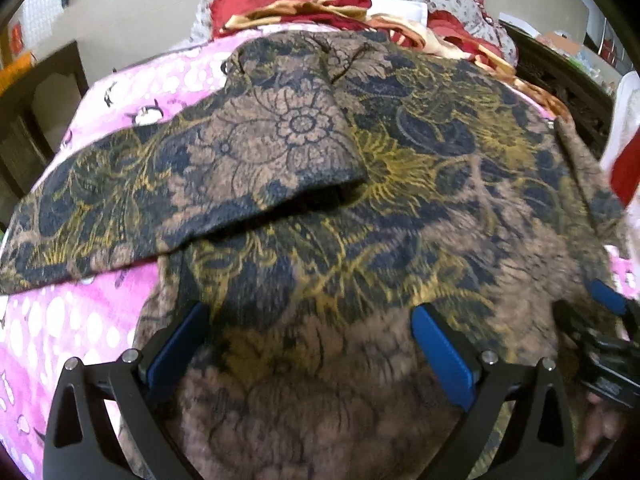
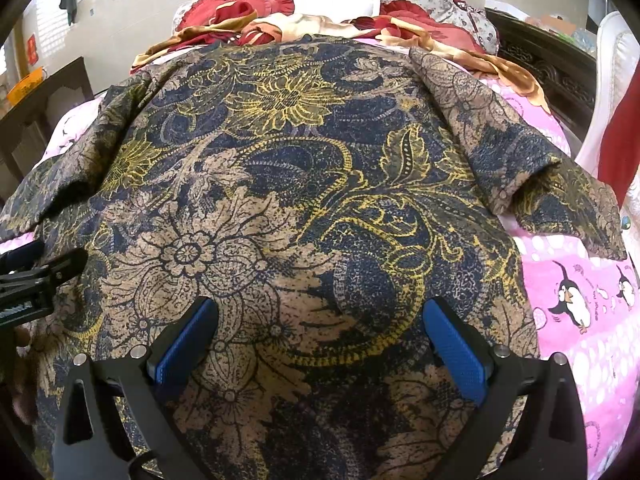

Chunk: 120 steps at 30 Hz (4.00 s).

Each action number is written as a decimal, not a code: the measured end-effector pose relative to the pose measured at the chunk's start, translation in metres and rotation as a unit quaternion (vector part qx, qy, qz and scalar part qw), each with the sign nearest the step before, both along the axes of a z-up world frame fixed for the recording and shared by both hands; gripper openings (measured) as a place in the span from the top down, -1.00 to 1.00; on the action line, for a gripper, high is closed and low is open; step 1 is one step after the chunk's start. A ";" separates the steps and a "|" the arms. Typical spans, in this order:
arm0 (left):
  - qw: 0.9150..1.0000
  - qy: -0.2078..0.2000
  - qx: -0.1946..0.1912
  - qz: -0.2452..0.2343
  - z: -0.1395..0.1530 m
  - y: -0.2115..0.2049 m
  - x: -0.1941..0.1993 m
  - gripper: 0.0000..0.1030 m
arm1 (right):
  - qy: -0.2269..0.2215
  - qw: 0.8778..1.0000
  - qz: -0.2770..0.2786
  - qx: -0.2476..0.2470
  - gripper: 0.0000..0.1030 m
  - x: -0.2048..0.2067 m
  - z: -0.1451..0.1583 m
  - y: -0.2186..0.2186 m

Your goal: Fold small clothes

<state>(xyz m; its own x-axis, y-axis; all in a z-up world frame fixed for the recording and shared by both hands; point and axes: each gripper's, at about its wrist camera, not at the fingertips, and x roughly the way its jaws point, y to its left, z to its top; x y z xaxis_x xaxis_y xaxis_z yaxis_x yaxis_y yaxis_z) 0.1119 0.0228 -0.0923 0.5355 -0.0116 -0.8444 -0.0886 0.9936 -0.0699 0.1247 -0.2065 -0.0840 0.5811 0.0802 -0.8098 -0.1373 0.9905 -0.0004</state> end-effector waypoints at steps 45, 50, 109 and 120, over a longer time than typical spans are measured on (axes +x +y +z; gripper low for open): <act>0.889 -0.099 -0.401 0.198 0.024 0.286 -0.055 -0.59 | -0.006 1.000 0.000 -0.005 -0.82 -0.052 0.005 -0.022; 0.901 -0.058 -0.366 0.227 0.013 0.288 -0.046 0.26 | -0.006 1.000 0.000 -0.004 -0.82 -0.051 0.005 -0.021; 0.992 -0.087 -0.092 0.006 -0.005 0.054 -0.026 -0.33 | 0.089 0.929 0.205 0.294 0.29 0.116 -0.010 0.113; 0.992 -0.088 -0.092 0.008 -0.004 0.052 -0.025 -0.34 | -0.001 0.958 0.150 0.245 0.95 0.096 0.049 0.052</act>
